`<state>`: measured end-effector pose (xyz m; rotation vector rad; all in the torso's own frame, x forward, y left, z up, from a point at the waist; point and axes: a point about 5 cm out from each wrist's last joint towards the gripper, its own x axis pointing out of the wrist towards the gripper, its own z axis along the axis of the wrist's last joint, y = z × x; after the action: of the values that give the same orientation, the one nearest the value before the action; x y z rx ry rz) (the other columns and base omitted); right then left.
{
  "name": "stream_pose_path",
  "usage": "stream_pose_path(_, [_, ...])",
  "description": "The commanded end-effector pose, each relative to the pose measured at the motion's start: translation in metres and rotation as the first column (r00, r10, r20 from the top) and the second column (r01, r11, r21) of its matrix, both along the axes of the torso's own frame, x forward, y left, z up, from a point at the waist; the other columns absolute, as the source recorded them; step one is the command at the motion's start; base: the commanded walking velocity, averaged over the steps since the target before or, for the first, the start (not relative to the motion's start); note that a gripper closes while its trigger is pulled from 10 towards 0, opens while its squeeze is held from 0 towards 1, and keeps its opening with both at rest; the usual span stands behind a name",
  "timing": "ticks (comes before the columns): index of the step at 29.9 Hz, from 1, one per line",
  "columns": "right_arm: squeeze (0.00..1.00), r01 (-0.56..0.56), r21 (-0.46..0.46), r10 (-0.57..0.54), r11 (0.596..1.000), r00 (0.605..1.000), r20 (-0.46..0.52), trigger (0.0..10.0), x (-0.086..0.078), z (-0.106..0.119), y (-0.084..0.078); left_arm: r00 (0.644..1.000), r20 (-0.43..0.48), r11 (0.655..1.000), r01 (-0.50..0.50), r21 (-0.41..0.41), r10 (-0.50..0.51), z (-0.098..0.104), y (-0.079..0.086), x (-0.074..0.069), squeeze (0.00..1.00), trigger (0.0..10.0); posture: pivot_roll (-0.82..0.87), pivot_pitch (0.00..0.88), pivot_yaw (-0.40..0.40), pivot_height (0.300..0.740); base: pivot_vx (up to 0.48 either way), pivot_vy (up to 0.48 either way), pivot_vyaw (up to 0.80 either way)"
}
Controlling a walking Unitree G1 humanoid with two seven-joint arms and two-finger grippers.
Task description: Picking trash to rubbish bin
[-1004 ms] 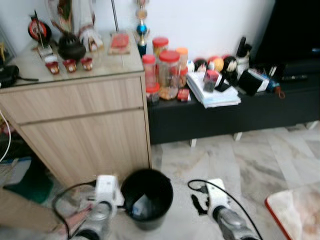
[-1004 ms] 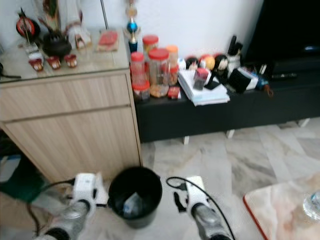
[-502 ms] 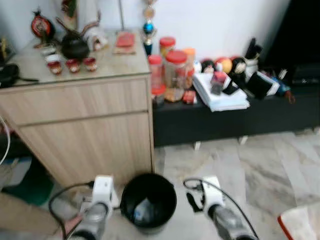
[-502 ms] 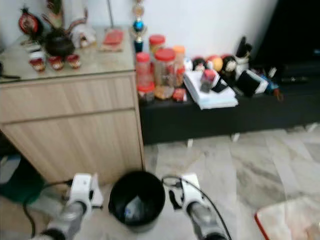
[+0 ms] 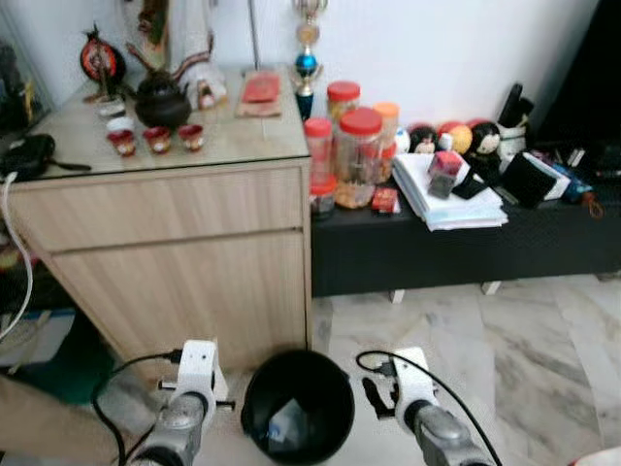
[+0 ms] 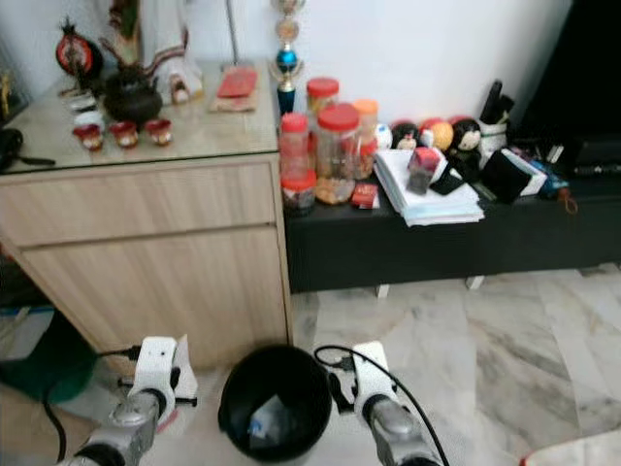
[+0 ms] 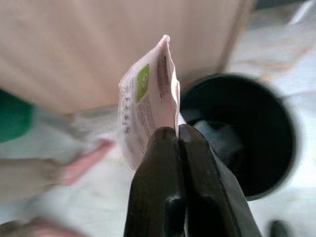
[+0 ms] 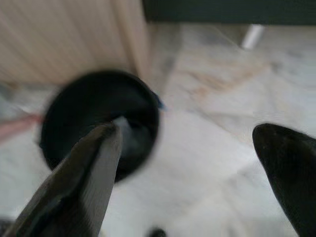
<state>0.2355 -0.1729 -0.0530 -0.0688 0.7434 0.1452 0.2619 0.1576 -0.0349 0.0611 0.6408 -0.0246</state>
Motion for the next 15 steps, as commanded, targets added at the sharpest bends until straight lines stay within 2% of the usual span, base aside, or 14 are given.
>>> stream_pose_path(1, [0.00, -0.019, 0.020, 0.019, 1.000, 0.999, 0.030, 10.0, 0.009, 0.005, 0.012, 1.000, 0.004, 0.999, -0.004, 0.042, 0.004, 0.002, 0.013, 0.001, 0.00, 10.0, 0.00, 0.000, -0.002, 0.740, 0.304, 0.000, 0.00])
stream_pose_path(4, [0.00, -0.022, 0.021, 0.022, 1.000, 0.999, 0.032, 10.0, 0.009, 0.006, 0.012, 1.000, 0.007, 0.999, -0.004, 0.041, 0.004, 0.003, 0.014, 0.002, 0.00, 10.0, 0.00, 0.000, -0.005, 0.740, 0.300, 0.000, 0.00])
stream_pose_path(9, [0.00, -0.041, 0.025, 0.040, 0.999, 0.998, 0.048, 10.0, 0.015, 0.010, 0.014, 0.999, 0.047, 0.999, 0.004, 0.043, -0.006, 0.011, 0.012, 0.011, 0.00, 10.0, 0.00, 0.000, -0.012, 0.740, 0.302, 0.000, 0.00])
stream_pose_path(11, [0.00, -0.072, 0.016, 0.070, 0.997, 0.996, 0.062, 10.0, 0.018, 0.012, 0.016, 0.996, 0.090, 1.000, -0.007, 0.013, 0.006, 0.018, 0.010, 0.018, 0.00, 10.0, 0.00, 0.000, -0.013, 0.740, 0.000, 0.000, 0.00])
stream_pose_path(15, [0.00, -0.106, 0.029, 0.104, 0.994, 0.991, 0.081, 10.0, 0.024, 0.017, 0.020, 0.990, 0.136, 0.999, 0.035, -0.025, -0.031, 0.028, 0.000, 0.030, 0.00, 10.0, -0.01, 0.000, -0.018, 0.740, 0.000, 0.000, 0.00])
